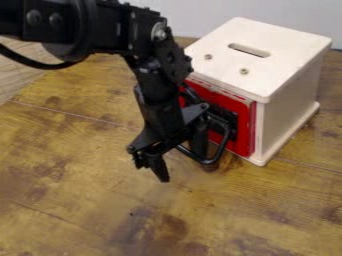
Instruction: Open the drawer
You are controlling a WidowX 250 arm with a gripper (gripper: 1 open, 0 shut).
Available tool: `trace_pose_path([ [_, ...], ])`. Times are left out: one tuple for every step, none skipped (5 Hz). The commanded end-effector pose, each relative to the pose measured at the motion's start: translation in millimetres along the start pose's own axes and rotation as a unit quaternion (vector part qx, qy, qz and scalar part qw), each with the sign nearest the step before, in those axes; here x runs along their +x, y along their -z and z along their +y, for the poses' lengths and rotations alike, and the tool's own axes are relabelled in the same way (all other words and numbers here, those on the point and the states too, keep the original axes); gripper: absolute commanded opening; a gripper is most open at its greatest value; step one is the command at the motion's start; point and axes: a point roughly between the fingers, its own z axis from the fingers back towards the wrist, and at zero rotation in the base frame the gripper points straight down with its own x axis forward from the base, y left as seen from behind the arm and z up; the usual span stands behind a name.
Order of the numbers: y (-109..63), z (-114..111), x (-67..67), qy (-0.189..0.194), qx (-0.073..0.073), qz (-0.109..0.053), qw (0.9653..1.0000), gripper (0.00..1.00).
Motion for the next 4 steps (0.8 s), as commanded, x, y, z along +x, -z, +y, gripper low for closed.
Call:
trace_pose_path([
  [-18.4,-4,-10.0,0.014,-0.021,-0.016,0.9996,0.00],
  [-17.8,0,-12.8,0.002,-0.017,-0.021,0.9996,0.00],
  [-16.9,5,-15.7,-0.010,-0.012,-0.027,0.9995,0.00],
  [-16.0,16,-18.6,0.010,-0.009,-0.028,0.9995,0.00],
])
